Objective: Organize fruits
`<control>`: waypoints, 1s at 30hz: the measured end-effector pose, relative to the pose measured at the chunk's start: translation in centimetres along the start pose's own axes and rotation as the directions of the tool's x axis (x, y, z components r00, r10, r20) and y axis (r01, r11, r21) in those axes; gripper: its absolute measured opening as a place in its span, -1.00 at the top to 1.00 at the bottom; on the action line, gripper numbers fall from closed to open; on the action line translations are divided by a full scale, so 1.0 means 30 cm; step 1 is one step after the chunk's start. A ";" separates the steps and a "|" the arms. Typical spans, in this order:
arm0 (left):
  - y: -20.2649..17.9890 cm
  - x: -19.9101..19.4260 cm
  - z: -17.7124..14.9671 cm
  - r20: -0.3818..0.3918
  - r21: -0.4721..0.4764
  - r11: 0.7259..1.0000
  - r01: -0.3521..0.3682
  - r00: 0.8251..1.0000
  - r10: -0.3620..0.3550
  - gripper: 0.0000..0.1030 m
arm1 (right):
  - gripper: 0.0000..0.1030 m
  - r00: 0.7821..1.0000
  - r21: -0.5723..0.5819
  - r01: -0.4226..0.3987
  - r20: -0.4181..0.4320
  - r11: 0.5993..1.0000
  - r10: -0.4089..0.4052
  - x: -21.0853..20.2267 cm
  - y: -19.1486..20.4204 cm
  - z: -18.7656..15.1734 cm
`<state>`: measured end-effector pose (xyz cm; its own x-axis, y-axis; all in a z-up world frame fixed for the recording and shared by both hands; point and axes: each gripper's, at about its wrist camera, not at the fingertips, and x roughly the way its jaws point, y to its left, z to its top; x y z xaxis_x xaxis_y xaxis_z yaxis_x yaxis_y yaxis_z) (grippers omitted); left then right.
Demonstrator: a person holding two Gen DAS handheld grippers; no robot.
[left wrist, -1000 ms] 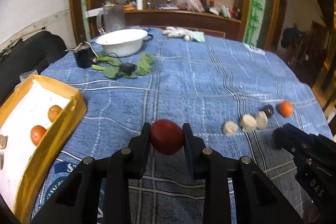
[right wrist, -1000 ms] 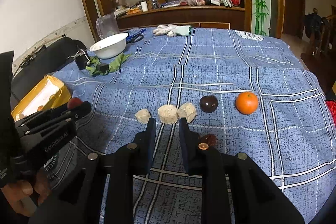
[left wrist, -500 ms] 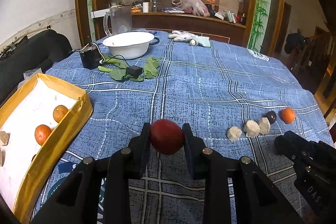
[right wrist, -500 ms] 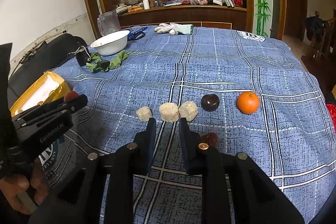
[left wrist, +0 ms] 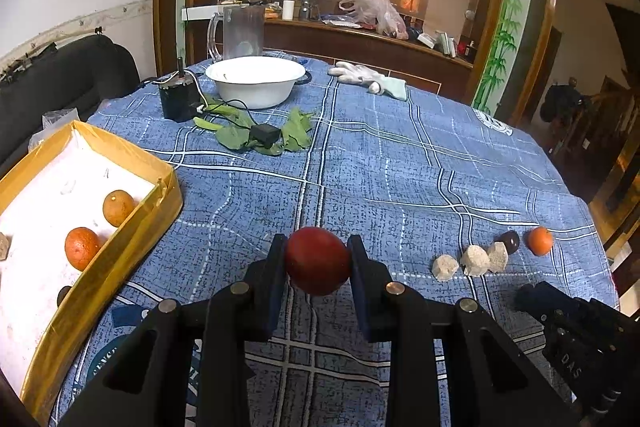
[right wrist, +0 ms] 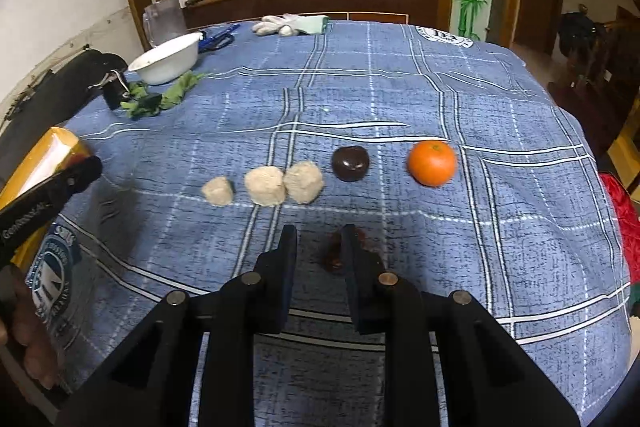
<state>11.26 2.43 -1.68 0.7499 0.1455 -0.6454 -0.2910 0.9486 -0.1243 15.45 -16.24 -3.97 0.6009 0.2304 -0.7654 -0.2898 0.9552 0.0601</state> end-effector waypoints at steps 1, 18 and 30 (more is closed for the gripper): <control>-0.002 0.002 -0.001 -0.006 0.002 1.000 0.004 1.000 -0.004 0.44 | 0.54 1.000 -0.011 0.006 -0.001 1.000 -0.006 0.001 0.004 0.000; -0.036 0.002 -0.018 -0.016 0.063 0.998 0.012 1.000 -0.012 0.44 | 0.63 0.998 -0.015 0.042 -0.040 0.999 -0.043 0.029 -0.021 0.004; -0.040 0.002 -0.017 -0.011 0.070 0.998 0.005 1.000 -0.004 0.44 | 0.63 0.999 -0.010 0.020 0.047 1.000 -0.020 -0.027 -0.004 0.023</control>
<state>11.35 1.14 -1.96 0.7443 0.1386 -0.6533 -0.2450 0.9667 -0.0739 15.52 -16.43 -2.90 0.6405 0.2199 -0.7358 -0.2848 0.9578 0.0383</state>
